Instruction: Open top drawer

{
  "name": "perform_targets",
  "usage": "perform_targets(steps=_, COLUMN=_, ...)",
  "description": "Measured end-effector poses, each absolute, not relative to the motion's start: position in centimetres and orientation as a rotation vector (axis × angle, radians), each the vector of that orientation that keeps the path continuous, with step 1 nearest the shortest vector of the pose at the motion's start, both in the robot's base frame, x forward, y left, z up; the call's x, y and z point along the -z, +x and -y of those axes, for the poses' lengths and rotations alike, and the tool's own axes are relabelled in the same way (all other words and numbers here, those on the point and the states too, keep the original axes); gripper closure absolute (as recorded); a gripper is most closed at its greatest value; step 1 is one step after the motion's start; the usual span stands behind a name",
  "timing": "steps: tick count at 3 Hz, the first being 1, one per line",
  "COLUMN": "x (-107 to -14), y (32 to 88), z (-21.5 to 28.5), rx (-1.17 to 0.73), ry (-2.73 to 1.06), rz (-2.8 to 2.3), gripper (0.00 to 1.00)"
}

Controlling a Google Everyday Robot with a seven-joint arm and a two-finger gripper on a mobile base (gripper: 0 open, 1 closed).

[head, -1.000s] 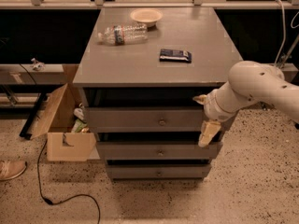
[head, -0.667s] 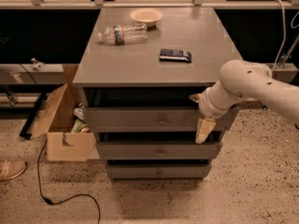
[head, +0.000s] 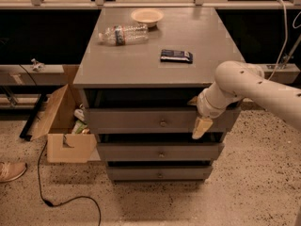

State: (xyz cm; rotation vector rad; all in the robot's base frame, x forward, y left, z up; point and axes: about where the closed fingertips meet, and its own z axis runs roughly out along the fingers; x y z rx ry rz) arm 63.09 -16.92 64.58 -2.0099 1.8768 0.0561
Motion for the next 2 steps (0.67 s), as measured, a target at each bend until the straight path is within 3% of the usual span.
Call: perform_targets(steps=2, x=-63.76, y=62.00, z=18.03, rx=-0.061, ry=-1.985, rz=-1.918, gripper=0.65)
